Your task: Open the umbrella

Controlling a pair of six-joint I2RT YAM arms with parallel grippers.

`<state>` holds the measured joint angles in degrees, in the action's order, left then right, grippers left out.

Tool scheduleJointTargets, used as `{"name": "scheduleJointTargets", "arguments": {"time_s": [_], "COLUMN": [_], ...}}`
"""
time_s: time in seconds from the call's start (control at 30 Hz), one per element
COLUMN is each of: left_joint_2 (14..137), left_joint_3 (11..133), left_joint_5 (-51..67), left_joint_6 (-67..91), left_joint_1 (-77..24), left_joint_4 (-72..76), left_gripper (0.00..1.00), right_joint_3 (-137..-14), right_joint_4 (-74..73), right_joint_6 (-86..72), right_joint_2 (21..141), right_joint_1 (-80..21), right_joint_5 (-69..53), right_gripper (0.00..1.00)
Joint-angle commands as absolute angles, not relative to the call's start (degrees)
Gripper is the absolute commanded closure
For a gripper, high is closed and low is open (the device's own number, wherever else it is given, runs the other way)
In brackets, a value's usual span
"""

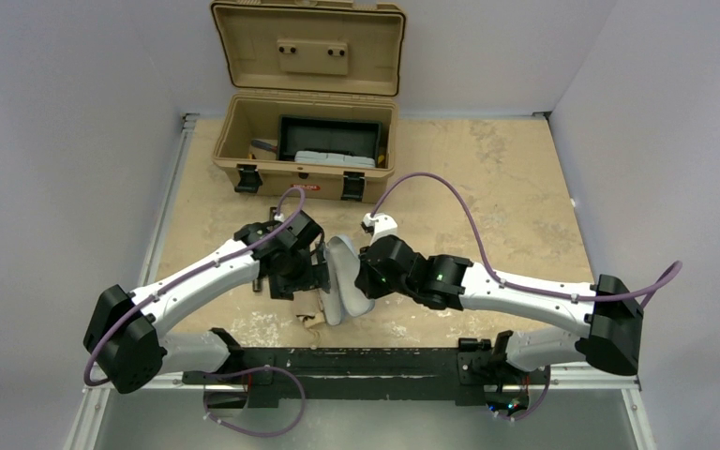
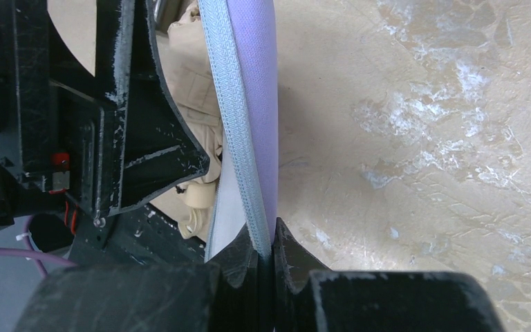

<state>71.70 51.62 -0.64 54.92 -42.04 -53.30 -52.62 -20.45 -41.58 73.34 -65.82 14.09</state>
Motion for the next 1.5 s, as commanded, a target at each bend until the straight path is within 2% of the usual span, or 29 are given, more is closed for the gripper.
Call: {"name": "scheduleJointTargets", "arguments": {"time_s": [0.0,0.33,0.9,1.0,1.2,1.37,1.47], "left_joint_2": [72.53,73.00,78.10,79.53,78.95,74.73,69.69], "left_joint_3": [51.68,47.74,39.61,38.00,36.68,37.73,39.47], "left_joint_5": [-1.57,-2.30,-0.34,1.79,3.40,2.60,1.41], "left_joint_6": [54.82,57.24,60.73,60.65,59.16,57.75,56.98], "left_joint_1": [-41.76,-41.48,-41.48,-41.47,-41.51,-41.65,-41.66], "left_joint_4": [-52.05,-49.26,-37.72,-34.58,-32.01,-35.59,-40.16], "left_gripper": [0.19,0.13,0.18,0.30,0.66,0.97,1.00], "right_joint_3": [-54.97,-50.77,-49.19,-48.46,-52.14,-59.83,-64.38], "right_joint_4": [-22.04,-25.11,-20.52,-19.59,-18.81,-19.21,-19.77], "right_joint_6": [-42.35,-47.67,-45.46,-44.25,-42.31,-41.78,-41.74], "right_joint_2": [70.84,69.43,64.32,63.09,62.99,65.98,67.81], "right_joint_1": [-65.83,-64.09,-39.27,-32.92,-20.91,-14.08,-10.47], "right_joint_5": [16.46,22.47,15.73,13.53,9.21,8.01,7.09], "right_gripper": [1.00,1.00,1.00,1.00,1.00,1.00,1.00]}}
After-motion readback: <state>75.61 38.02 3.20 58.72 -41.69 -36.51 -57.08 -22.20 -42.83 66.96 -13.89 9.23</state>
